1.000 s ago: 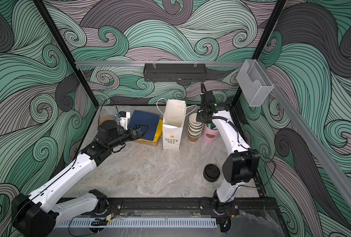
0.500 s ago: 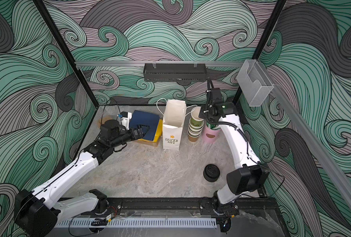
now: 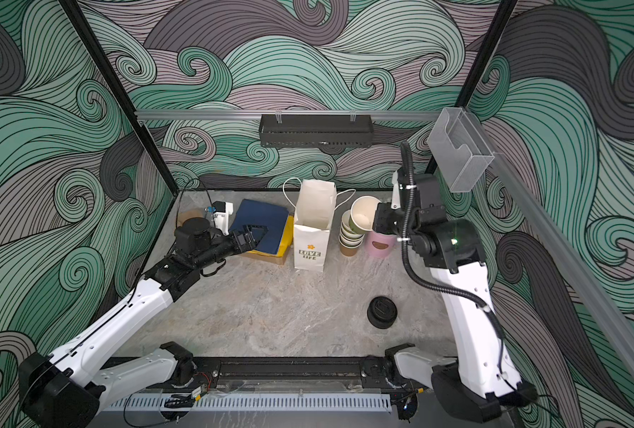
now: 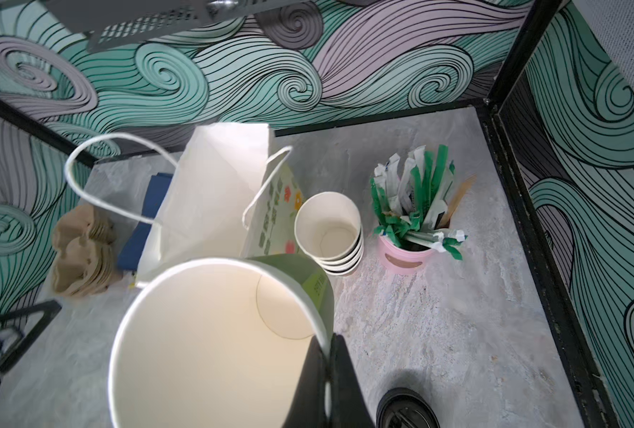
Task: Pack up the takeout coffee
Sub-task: 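Carry the green cup nearer the robot and set it upright on the table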
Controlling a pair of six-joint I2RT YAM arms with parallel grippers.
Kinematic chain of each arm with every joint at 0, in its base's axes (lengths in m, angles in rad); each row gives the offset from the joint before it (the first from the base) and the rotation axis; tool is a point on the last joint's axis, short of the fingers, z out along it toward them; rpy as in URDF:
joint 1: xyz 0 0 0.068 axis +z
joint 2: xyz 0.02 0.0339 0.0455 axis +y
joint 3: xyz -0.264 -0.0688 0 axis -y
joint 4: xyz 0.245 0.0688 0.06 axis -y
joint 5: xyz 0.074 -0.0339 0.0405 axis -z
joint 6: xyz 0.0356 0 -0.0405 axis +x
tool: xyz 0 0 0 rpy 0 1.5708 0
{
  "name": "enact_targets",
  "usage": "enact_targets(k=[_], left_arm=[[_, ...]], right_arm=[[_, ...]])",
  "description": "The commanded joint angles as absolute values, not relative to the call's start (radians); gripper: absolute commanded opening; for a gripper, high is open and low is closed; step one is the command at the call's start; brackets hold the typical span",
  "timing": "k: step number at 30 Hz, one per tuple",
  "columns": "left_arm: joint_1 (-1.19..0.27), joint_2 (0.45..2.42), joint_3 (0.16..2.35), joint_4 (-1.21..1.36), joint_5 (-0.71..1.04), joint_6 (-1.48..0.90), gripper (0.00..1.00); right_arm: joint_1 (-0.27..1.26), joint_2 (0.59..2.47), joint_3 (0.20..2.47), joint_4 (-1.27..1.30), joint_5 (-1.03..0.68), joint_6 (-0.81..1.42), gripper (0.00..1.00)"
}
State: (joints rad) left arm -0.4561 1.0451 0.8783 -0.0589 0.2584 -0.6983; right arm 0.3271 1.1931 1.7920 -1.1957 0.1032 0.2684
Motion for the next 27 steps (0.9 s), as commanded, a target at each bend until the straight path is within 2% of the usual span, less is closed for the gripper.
enact_targets(k=[1, 6, 10, 13, 20, 27], left_arm=[[-0.467, 1.006, 0.843, -0.085, 0.221, -0.731, 0.96], [-0.467, 0.970, 0.770, -0.145, 0.219, -0.768, 0.96], [-0.468, 0.900, 0.670, -0.163, 0.238, -0.821, 0.95], [-0.467, 0.824, 0.592, -0.181, 0.224, -0.865, 0.96], [-0.467, 0.662, 0.445, -0.284, 0.162, -1.000, 0.95], [-0.467, 0.526, 0.368, -0.308, 0.121, -1.037, 0.95]], right_arm=[[0.422, 1.162, 1.738, -1.320, 0.053, 0.215, 0.02], [0.708, 1.107, 1.552, -1.278, 0.055, 0.226, 0.02], [0.856, 1.077, 1.380, -1.089, -0.019, 0.302, 0.01], [0.930, 1.103, 1.270, -0.974, -0.047, 0.354, 0.01], [1.040, 1.218, 1.118, -0.752, 0.098, 0.478, 0.00], [1.063, 1.321, 1.024, -0.604, 0.183, 0.606, 0.00]])
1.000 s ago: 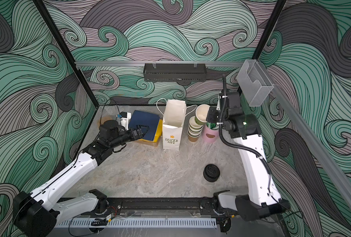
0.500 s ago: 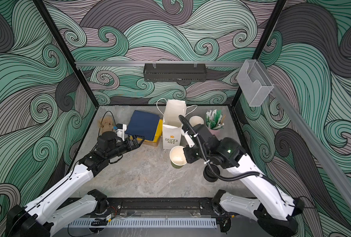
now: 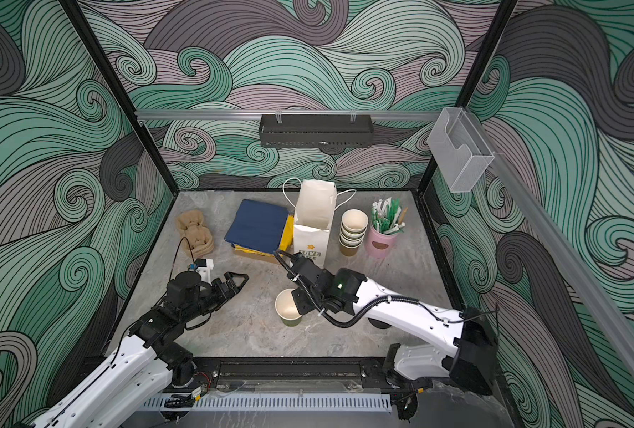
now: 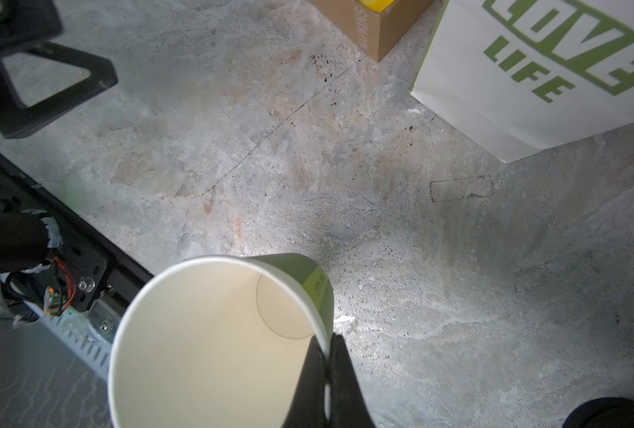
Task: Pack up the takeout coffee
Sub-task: 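Carry the green cup nearer the robot and set it upright on the table, then move the right gripper over the black lid and grasp it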
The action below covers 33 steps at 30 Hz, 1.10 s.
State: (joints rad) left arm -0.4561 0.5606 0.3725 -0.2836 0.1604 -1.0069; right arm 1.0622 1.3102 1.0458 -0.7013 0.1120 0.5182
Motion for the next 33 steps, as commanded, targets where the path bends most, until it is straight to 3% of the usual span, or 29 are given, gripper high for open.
enact_targets(k=[1, 11, 20, 29, 33], left_arm=[[-0.468, 0.513, 0.362, -0.303, 0.112, -1.035, 0.95], [-0.467, 0.547, 0.402, -0.287, 0.109, -0.992, 0.95], [-0.467, 0.602, 0.431, -0.262, 0.154, -0.974, 0.95], [-0.468, 0.676, 0.509, -0.182, 0.236, -0.879, 0.97], [-0.468, 0.703, 0.522, -0.142, 0.190, -0.828, 0.98]], right_arm=[[1.064, 1.332, 1.014, -0.595, 0.198, 0.621, 0.00], [1.063, 1.419, 0.996, -0.584, 0.234, 0.660, 0.03], [1.065, 1.385, 1.015, -0.633, 0.239, 0.657, 0.46], [1.072, 1.109, 1.091, -1.062, 0.433, 0.737, 0.49], [0.960, 0.978, 1.011, -1.281, 0.440, 0.875, 0.49]])
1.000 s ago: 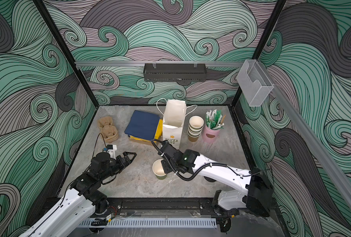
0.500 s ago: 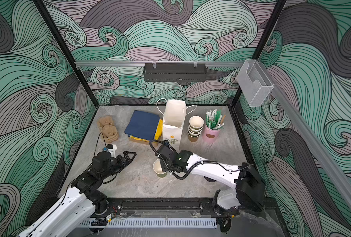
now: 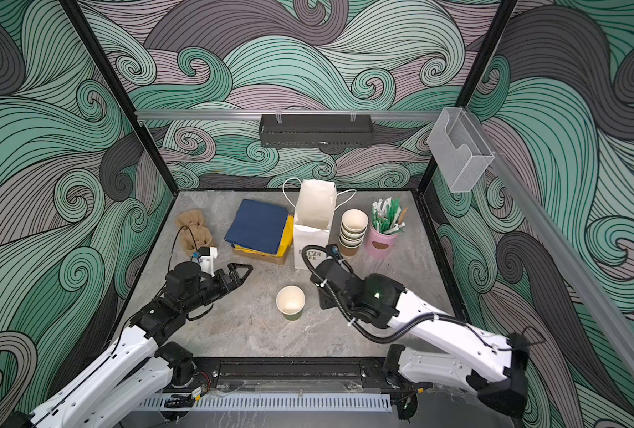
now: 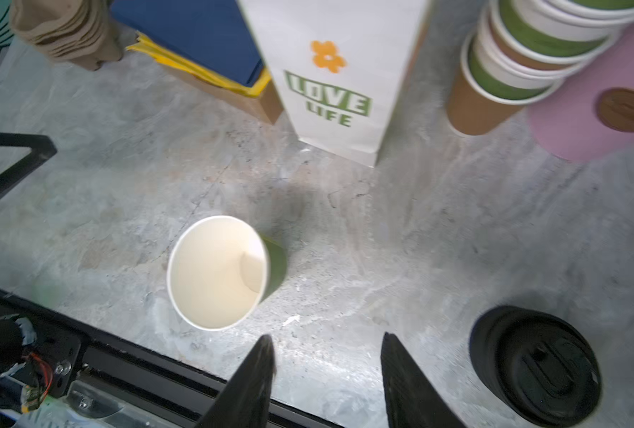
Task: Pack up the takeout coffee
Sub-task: 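Move the right gripper over the black lid and grasp it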
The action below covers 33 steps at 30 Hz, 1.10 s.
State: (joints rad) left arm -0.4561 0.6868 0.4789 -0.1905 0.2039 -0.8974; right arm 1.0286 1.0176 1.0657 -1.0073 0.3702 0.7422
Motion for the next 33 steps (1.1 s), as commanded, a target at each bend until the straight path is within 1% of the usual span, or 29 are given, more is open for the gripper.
enact_targets(k=[1, 2, 5, 7, 10, 12, 14, 17, 22, 26, 33], left_arm=[[-0.467, 0.713, 0.529, -0.138, 0.187, -0.822, 0.98], [-0.467, 0.726, 0.538, -0.135, 0.186, -0.819, 0.98], [-0.467, 0.763, 0.557, -0.135, 0.187, -0.831, 0.98], [-0.467, 0.785, 0.572, -0.142, 0.198, -0.854, 0.98], [-0.467, 0.805, 0.569, -0.109, 0.216, -0.890, 0.98], [-0.467, 0.812, 0.564, -0.085, 0.216, -0.899, 0.98], [-0.466, 0.817, 0.566, -0.081, 0.210, -0.899, 0.98], [-0.467, 0.817, 0.568, -0.073, 0.206, -0.896, 0.98], [-0.466, 0.829, 0.571, -0.054, 0.221, -0.878, 0.98], [-0.467, 0.841, 0.580, -0.063, 0.233, -0.873, 0.98], [-0.466, 0.838, 0.587, -0.066, 0.226, -0.873, 0.98]], right_arm=[[0.917, 0.951, 0.989, -1.306, 0.428, 0.898, 0.49], [0.859, 0.920, 0.958, -1.309, 0.415, 0.912, 0.49], [0.708, 0.874, 0.881, -1.275, 0.392, 0.928, 0.53], [0.625, 0.890, 0.858, -1.263, 0.394, 0.920, 0.57], [0.530, 0.947, 0.843, -1.233, 0.385, 0.877, 0.61], [0.488, 0.975, 0.825, -1.167, 0.322, 0.817, 0.70], [0.448, 0.997, 0.806, -1.113, 0.256, 0.772, 0.77], [0.383, 1.034, 0.785, -1.087, 0.214, 0.728, 0.82], [0.331, 1.077, 0.769, -1.054, 0.176, 0.704, 0.85], [0.295, 1.109, 0.752, -1.041, 0.145, 0.713, 0.85], [0.263, 1.122, 0.731, -1.026, 0.170, 0.733, 0.85]])
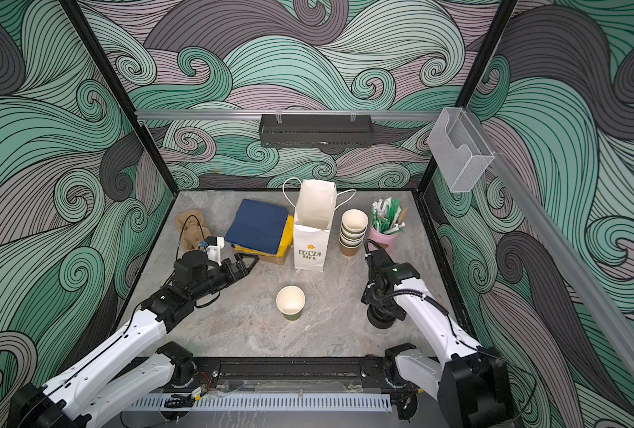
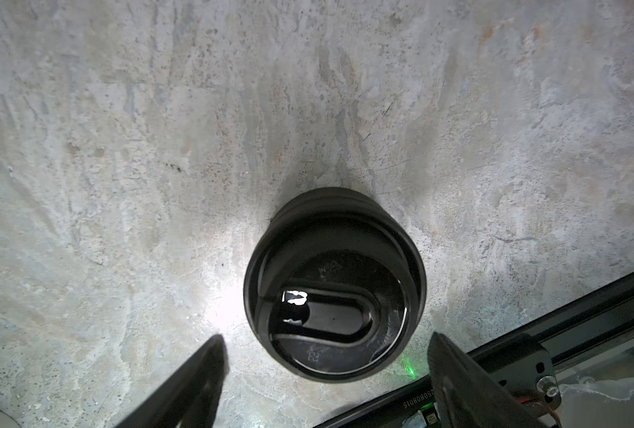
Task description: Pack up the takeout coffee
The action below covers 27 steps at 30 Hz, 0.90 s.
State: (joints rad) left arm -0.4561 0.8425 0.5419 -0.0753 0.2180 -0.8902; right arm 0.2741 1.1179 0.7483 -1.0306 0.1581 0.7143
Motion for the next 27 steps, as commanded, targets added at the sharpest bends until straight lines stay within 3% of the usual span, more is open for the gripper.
enact_targets(k=[1, 16, 23, 27], left_arm=[[-0.467, 0.838, 0.590, -0.067, 0.227, -0.870, 0.98], [-0.467, 0.810, 0.614, -0.116, 0.212, -0.838, 0.98], [-0.467, 0.775, 0.604, -0.122, 0.178, -0.833, 0.98], [-0.467, 0.769, 0.603, -0.124, 0.176, -0.831, 0.98]], right_arm=[[0.261, 1.122, 0.726, -1.022, 0.169, 0.737, 0.85], [0.253, 1.136, 0.707, -0.993, 0.177, 0.758, 0.71], [0.253, 1.175, 0.709, -0.982, 0.159, 0.754, 0.75], [0.253, 1.183, 0.709, -0.977, 0.154, 0.757, 0.72]])
